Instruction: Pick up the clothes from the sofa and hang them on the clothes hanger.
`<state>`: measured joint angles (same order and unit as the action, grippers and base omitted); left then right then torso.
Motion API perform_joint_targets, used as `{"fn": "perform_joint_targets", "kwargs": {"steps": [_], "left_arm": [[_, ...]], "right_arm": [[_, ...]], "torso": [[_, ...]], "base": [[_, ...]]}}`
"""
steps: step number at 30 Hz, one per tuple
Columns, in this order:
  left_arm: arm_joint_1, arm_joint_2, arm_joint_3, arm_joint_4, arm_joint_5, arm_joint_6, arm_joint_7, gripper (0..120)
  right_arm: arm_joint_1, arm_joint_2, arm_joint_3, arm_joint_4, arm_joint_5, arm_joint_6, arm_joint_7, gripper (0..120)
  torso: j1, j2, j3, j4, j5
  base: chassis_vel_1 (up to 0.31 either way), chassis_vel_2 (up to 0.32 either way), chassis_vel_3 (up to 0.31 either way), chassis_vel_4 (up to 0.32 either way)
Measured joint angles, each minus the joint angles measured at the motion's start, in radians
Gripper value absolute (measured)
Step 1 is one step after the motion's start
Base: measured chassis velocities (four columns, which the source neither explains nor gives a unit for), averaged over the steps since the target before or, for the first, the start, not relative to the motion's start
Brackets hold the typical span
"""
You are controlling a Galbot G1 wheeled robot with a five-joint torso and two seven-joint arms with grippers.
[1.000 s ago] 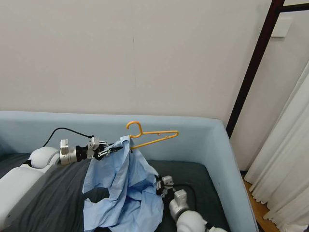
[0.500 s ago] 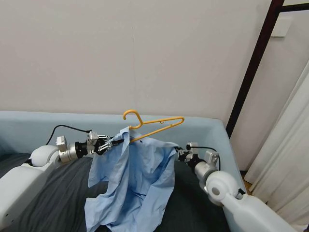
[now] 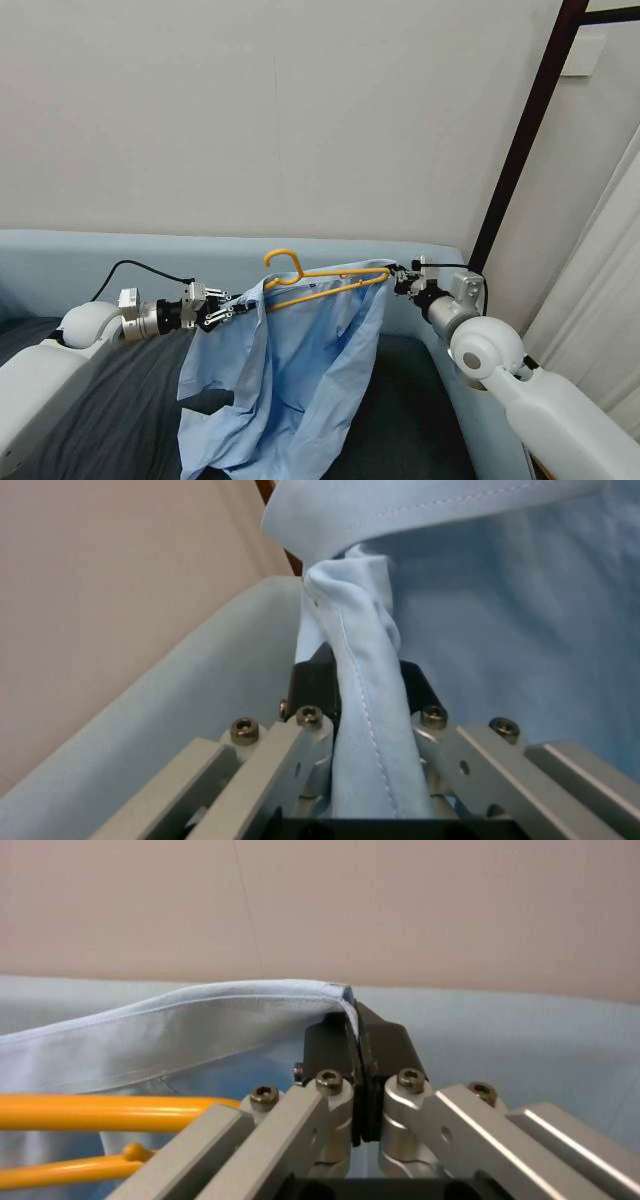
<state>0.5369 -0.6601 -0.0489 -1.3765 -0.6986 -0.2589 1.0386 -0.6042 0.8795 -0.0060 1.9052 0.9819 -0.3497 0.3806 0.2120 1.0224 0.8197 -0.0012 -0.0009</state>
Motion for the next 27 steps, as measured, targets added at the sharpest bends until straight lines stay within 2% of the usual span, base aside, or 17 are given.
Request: {"fn": "perform_joint_targets", "kwargs": {"steps": [4,12,23,27], "left_arm": [[0.002,0.003,-0.006,-0.002,0.014,0.002,-0.010,7],[0.010,0.029,-0.032,-0.008,0.029,0.004,-0.040,7],[0.009,0.064,-0.047,-0.007,0.031,0.005,-0.051,7],[0.011,0.074,-0.052,-0.011,0.030,0.006,-0.061,7]], "right_arm": [[-0.005,-0.012,0.000,0.011,-0.038,0.019,-0.035,0],[-0.060,-0.072,-0.004,0.006,-0.276,0.134,-0.235,0],[-0.055,-0.115,0.013,0.007,-0.278,0.245,-0.377,0],[-0.059,-0.137,0.026,-0.005,-0.279,0.321,-0.483,0]], "torso": [[0.000,0.000,0.000,-0.0001,0.0001],[0.000,0.000,0.000,-0.0002,0.0002],[0.000,0.000,0.000,-0.0001,0.0000],[0.000,0.000,0.000,0.0000,0.0001]], "base": [[0.000,0.000,0.000,0.000],[0.000,0.000,0.000,0.000],[0.000,0.000,0.000,0.000],[0.000,0.000,0.000,0.000]]}}
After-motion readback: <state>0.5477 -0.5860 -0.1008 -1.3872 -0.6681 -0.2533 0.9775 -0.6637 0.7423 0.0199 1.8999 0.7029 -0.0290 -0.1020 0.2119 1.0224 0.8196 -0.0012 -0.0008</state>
